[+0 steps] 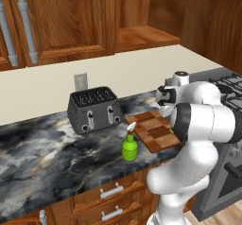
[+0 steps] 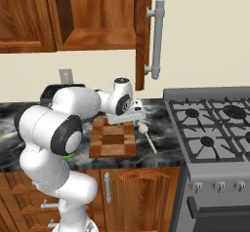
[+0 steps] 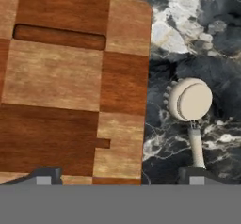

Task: Grab the spray bottle from the cabinet, then place it next to the cutting board for sanitizing. Then grab the dish brush from the countertop next to the sink and place it next to the cutting board.

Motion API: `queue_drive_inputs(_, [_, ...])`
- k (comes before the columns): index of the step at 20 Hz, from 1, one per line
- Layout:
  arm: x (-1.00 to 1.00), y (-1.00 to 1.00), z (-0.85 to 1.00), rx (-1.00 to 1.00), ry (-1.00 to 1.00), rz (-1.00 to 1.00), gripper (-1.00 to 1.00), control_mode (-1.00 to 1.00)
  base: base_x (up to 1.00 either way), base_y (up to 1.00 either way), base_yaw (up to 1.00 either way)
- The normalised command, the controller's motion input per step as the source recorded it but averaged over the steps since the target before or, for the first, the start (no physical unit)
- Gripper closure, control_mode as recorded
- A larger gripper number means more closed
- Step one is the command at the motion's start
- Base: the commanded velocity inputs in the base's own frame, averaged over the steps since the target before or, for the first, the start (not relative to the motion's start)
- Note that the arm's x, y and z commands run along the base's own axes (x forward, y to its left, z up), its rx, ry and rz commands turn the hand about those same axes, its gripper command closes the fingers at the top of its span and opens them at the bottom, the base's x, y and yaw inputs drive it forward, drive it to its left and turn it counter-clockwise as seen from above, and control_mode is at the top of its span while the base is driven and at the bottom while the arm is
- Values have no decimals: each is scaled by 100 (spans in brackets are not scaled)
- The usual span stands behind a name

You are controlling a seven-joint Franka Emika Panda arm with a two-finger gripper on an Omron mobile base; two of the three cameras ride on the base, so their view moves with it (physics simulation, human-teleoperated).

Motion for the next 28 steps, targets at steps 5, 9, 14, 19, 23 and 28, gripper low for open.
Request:
queue_drive_inputs(5, [-65, 81, 69, 0, -3, -2, -100, -100, 0, 0, 0])
queue_drive_inputs(9, [-87, 66, 76, 0, -2, 0, -100, -100, 0, 0, 0])
queue_drive_inputs(14, [-100, 31, 67, 0, 1, -5, -100, -100, 0, 0, 0])
queue_drive_inputs(19, [-100, 0, 56, 0, -1, -1, -100, -100, 0, 0, 0])
queue_drive_inputs(23, [-100, 0, 71, 0, -10, 0, -100, -100, 0, 0, 0])
queue_drive_inputs(28, [-68, 0, 88, 0, -27, -1, -100, -100, 0, 0, 0])
